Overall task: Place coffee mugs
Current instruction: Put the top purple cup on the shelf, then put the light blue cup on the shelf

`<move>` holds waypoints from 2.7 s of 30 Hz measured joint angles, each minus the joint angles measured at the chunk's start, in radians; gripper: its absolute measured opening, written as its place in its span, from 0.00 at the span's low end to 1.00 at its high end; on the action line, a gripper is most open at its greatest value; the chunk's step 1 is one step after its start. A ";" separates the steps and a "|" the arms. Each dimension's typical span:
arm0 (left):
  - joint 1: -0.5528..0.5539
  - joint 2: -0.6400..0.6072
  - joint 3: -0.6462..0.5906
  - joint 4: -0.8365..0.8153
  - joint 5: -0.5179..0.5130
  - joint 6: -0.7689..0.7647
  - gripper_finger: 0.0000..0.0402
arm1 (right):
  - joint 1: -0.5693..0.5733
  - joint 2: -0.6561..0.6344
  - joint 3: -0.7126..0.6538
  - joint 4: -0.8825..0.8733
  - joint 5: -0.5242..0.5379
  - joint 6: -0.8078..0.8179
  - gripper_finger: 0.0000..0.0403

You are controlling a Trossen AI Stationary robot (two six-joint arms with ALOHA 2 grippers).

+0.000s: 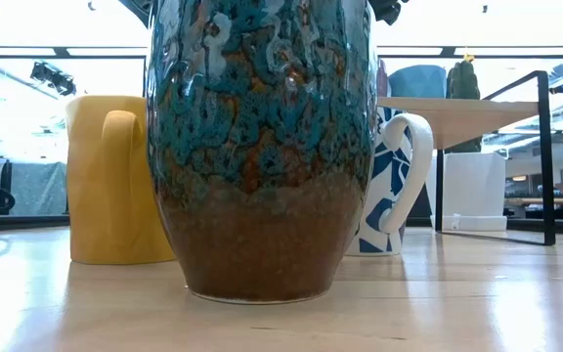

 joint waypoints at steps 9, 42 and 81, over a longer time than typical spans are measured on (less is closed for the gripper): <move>0.000 0.000 0.000 0.016 0.034 -0.018 0.73 | 0.000 0.000 0.000 0.009 0.000 -0.002 0.23; -0.114 -0.437 0.000 -0.644 0.070 -0.240 0.73 | 0.013 -0.098 -0.058 0.068 -0.024 -0.002 0.23; -1.168 -0.557 -0.007 -1.187 -0.264 -1.332 0.71 | 0.226 -0.097 -0.161 0.188 -0.025 -0.013 0.23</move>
